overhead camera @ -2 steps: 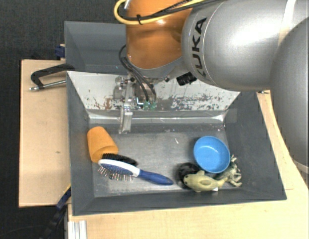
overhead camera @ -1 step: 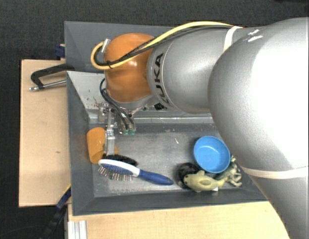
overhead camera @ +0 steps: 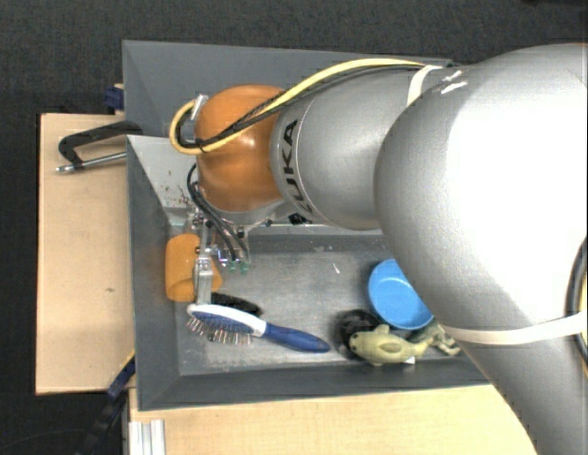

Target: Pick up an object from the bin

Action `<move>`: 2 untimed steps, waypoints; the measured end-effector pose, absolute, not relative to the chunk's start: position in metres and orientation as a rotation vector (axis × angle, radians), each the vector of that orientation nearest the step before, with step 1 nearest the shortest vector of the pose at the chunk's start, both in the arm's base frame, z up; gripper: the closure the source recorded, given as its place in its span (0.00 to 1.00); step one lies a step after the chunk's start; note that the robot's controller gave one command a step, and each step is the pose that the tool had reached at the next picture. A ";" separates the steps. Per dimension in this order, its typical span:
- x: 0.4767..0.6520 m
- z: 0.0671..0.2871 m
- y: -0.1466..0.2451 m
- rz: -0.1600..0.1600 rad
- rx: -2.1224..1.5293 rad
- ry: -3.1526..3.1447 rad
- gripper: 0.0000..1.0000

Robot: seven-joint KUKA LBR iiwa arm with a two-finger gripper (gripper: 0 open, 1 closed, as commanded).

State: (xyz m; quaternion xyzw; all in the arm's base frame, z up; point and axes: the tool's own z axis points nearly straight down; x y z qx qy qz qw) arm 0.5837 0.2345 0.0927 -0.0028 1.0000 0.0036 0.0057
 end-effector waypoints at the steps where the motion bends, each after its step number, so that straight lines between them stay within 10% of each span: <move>1: 0.583 0.091 0.234 0.011 -0.007 3.132 1.00; 2: 0.565 0.088 0.222 0.008 -0.602 3.067 1.00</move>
Offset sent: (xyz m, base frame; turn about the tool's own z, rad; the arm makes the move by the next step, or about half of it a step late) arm 0.0000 0.0000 0.0000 0.0000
